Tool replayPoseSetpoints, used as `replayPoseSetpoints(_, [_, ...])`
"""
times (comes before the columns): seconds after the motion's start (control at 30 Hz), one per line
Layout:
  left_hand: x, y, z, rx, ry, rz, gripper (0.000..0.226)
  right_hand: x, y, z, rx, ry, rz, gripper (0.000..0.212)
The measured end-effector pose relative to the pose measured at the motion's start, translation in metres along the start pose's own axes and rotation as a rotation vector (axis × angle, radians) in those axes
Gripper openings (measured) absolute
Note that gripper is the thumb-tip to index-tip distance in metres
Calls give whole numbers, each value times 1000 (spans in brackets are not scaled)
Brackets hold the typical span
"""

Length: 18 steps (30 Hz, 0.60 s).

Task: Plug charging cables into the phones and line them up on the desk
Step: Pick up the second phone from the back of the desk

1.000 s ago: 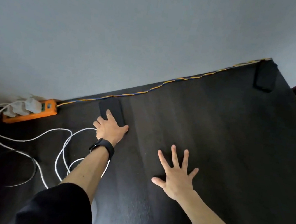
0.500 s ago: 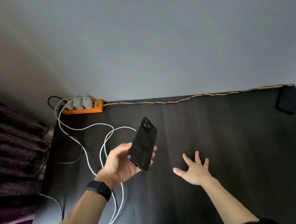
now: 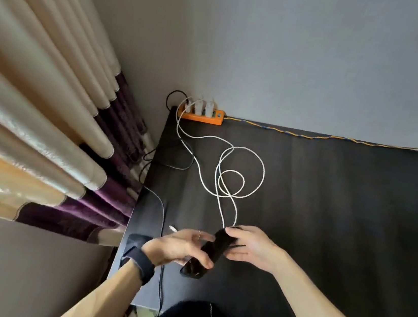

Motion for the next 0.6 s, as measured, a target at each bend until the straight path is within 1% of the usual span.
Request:
replayPoseSetpoints(0.07, [-27, -5, -12, 85, 17, -85, 72, 21, 21, -4, 50, -5, -3, 29])
replayPoseSetpoints(0.1, [-40, -8, -16, 131, 19, -147, 67, 28, 29, -7, 52, -1, 5, 28])
replayPoseSetpoints(0.17, [-69, -15, -25, 202, -10, -260, 56, 41, 41, -12, 6, 3, 14, 26])
replayPoseSetpoints(0.2, [-83, -18, -30, 218, -26, -292, 56, 46, 46, -15, -29, 0, 14, 27])
replayPoseSetpoints(0.27, [-111, -23, -41, 206, -43, -305, 54, 57, 59, -22, -105, -11, -2, 30])
replayPoseSetpoints(0.3, [-123, -23, -47, 191, -35, -313, 49, 63, 66, -24, -135, -8, -16, 31])
replayPoseSetpoints(0.37, [-142, -22, -57, 187, -47, -328, 39, 74, 77, -25, -172, -5, -54, 32])
replayPoseSetpoints(0.4, [-154, -22, -61, 190, -55, -336, 40, 81, 85, -23, -174, -3, -91, 31])
replayPoseSetpoints(0.47, [-173, -22, -66, 221, -68, -367, 47, 90, 97, -17, -122, -19, -208, 25])
replayPoseSetpoints(0.5, [-181, -22, -70, 261, -83, -397, 44, 92, 102, -13, -76, -36, -271, 22])
replayPoseSetpoints(0.57, [-195, -26, -78, 367, -116, -484, 31, 92, 110, 1, 43, -84, -399, 17])
replayPoseSetpoints(0.6, [-204, -29, -81, 418, -125, -523, 31, 90, 115, 10, 102, -140, -478, 11])
Point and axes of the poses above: each hand's wrist, its own z-axis towards the middle knuckle, its own y-axis out of the palm, x = y × z, the point moved 2 cm from there along z, towards the middle knuckle, and after that the axes turned 13 degrees about x, right-handed, at the moved point
